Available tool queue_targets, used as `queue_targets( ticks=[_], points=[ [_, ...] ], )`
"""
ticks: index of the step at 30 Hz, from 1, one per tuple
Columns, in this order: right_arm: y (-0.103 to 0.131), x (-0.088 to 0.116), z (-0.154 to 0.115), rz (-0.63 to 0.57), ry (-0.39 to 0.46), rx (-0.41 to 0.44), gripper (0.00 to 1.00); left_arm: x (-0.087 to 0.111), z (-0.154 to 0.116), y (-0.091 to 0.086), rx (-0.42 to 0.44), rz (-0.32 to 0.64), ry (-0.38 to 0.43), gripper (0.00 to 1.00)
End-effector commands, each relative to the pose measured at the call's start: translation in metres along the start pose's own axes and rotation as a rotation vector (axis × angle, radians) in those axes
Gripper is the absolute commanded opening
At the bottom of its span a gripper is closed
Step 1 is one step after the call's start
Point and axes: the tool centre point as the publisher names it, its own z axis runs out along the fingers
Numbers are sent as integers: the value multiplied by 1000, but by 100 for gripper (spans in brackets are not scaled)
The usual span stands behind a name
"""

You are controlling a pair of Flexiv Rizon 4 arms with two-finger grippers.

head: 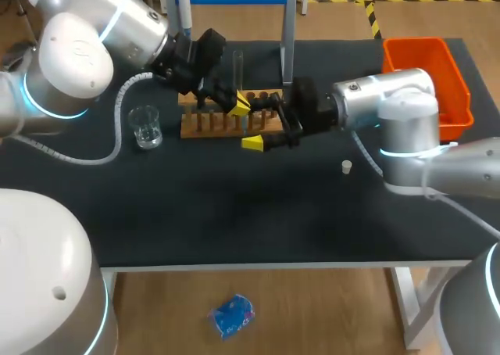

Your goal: Invert the test tube, pick up the pipette, mount the tip to pipette, aspirate from beaker and dispense into the tube, eject the tip, return the pipette, and cap with the stopper.

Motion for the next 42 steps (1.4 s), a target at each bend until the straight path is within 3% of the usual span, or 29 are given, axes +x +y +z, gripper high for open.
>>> queue_targets(
  ticks=[1, 2, 5, 11, 12, 13, 16, 20, 21, 22, 23, 24, 34, 35, 42],
  points=[
    [-3, -1, 6, 8, -12, 6, 91, 0, -2, -1, -5, -1, 4, 0],
    [-3, -1, 7, 10, -16, 8, 91, 0, -2, -1, -5, -1, 4, 0],
    [-3, -2, 7, 12, -36, 19, 75, 0, -2, -1, -5, -1, 4, 0],
    [-2, -5, 3, 21, -77, 13, 71, 0, -2, -1, -5, -1, 4, 0],
    [-2, -6, 2, 22, -83, 8, 60, 0, -2, -1, -5, -1, 4, 0],
    [-2, -6, 2, 24, -84, 6, 56, 0, -2, -1, -5, -1, 4, 0],
    [-1, -6, 1, 24, -86, 0, 54, 0, -2, -1, -5, -1, 4, 0],
    [0, -5, 1, 24, -83, -6, 42, 0, -2, -1, -5, -1, 4, 0],
    [0, -5, 1, 25, -80, -7, 35, 0, -2, -1, -5, -1, 4, 0],
    [0, -4, 1, 26, -78, -7, 19, 0, -2, -1, -5, -1, 4, 0],
    [0, -4, 1, 26, -76, -6, 14, 0, -2, -1, -5, -1, 4, 0],
    [0, -4, 1, 26, -74, -6, 0, 0, -2, -1, -5, -1, 4, 0],
    [-1, -5, 0, 27, -74, -8, 0, 0, -2, -1, -5, -1, 4, 0],
    [-1, -5, -1, 27, -76, -9, 0, 0, -2, -1, -5, -1, 4, 100],
    [1, -5, -6, 23, -80, -6, 0, 0, -2, -1, -5, -1, 4, 100]
  ],
)
